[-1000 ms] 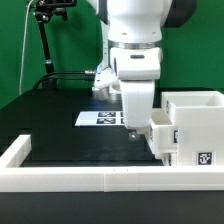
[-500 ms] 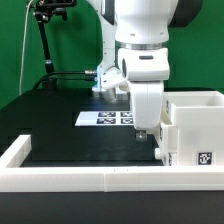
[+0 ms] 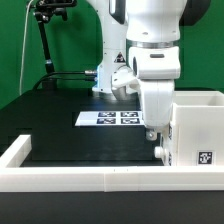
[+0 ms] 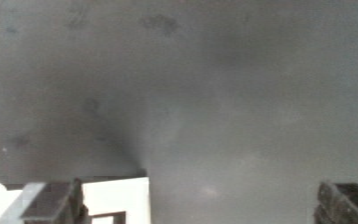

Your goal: Assemble drawer

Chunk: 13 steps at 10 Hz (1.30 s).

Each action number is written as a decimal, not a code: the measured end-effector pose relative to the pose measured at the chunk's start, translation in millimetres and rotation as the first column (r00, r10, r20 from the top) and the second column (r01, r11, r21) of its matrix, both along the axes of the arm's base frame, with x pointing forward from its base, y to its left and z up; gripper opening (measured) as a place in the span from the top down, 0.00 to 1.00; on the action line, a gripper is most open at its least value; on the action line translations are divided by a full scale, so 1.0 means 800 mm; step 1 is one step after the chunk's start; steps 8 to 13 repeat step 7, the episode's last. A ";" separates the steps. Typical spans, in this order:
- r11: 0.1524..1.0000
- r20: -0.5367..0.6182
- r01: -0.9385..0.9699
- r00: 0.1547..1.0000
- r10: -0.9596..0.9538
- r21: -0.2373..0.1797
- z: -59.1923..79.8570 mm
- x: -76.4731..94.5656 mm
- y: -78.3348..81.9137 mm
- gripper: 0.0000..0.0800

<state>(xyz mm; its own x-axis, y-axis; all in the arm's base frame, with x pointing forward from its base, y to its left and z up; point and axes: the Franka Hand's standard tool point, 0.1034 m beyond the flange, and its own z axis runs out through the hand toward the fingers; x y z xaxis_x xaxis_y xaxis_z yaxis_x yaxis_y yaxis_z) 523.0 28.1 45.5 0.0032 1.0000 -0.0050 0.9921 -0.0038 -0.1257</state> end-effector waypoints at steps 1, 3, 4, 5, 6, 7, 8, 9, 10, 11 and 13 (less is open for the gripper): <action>1.000 0.003 -0.002 1.000 0.002 -0.003 0.003 0.000 -0.009 0.19; 0.999 0.015 0.041 0.999 -0.040 -0.018 0.011 -0.022 -0.038 0.19; 0.997 0.031 0.074 0.997 -0.073 -0.023 0.012 -0.044 -0.045 0.19; 0.996 0.026 0.090 0.996 -0.089 -0.026 0.011 -0.062 -0.046 0.19; 0.996 0.026 0.090 0.996 -0.089 -0.026 0.010 -0.059 -0.046 0.19; 0.996 0.027 0.091 0.996 -0.090 -0.025 0.010 -0.058 -0.046 0.19; 0.996 0.027 0.091 0.996 -0.090 -0.025 0.010 -0.058 -0.046 0.19; 0.996 0.027 0.091 0.996 -0.090 -0.025 0.010 -0.058 -0.046 0.19; 0.996 0.027 0.091 0.996 -0.090 -0.025 0.010 -0.058 -0.046 0.19; 0.996 0.027 0.091 0.996 -0.090 -0.025 0.010 -0.058 -0.046 0.19; 0.996 0.027 0.091 0.996 -0.090 -0.025 0.010 -0.058 -0.046 0.19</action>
Offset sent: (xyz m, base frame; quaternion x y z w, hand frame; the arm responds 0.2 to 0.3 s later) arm -0.0707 -0.0393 0.0134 -0.0419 -0.0234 0.0795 0.9957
